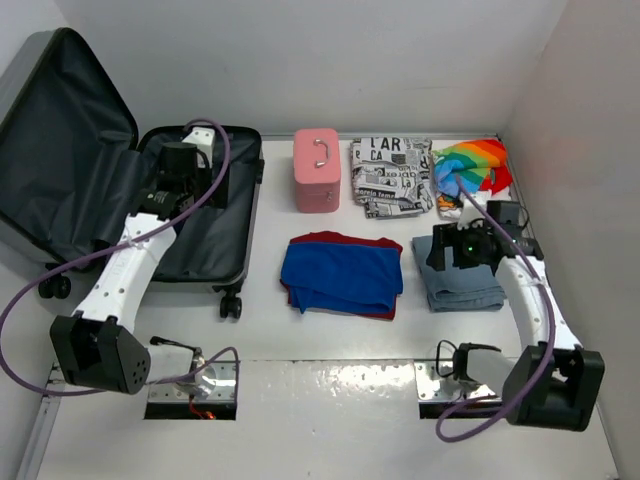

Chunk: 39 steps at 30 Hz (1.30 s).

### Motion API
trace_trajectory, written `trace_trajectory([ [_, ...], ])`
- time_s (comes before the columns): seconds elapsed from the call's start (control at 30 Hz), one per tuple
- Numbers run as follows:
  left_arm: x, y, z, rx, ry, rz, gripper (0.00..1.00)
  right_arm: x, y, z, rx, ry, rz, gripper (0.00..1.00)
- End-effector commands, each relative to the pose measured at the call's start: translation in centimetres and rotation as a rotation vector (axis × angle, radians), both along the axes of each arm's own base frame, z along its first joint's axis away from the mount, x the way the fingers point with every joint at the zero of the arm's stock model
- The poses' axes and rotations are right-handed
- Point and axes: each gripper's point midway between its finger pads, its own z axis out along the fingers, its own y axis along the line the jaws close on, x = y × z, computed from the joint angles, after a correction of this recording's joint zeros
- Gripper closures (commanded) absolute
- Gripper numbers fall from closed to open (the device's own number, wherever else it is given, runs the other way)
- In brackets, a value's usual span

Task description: Pack the luggage

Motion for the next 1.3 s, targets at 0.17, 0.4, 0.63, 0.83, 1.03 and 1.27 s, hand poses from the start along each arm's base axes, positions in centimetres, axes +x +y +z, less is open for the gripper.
trace_trajectory([
  [0.17, 0.6, 1.1, 0.5, 0.022, 0.012, 0.11, 0.0, -1.0, 1.1, -3.6, -0.244, 0.06, 0.002, 0.1],
  [0.4, 0.4, 1.4, 0.9, 0.024, -0.001, 0.133, 0.0, -0.4, 0.6, -5.9, -0.415, 0.078, -0.053, 0.1],
  [0.63, 0.3, 2.3, 1.0, 0.051, -0.006, 0.173, 0.0, -0.3, 1.9, -8.4, -0.538, 0.116, -0.004, 0.15],
  [0.83, 0.0, 3.1, 0.9, 0.059, 0.002, 0.2, 0.0, -0.7, 0.4, -9.5, -0.57, 0.138, -0.04, 0.25],
  [1.03, 0.1, 3.0, 0.4, 0.05, 0.022, 0.162, 0.0, -2.8, -1.9, -11.9, -0.583, 0.238, -0.042, 0.38],
  [1.27, -1.0, 1.1, 0.3, 0.008, 0.025, -0.012, 0.0, -3.1, -1.3, -12.9, -0.488, 0.282, 0.065, 0.82],
])
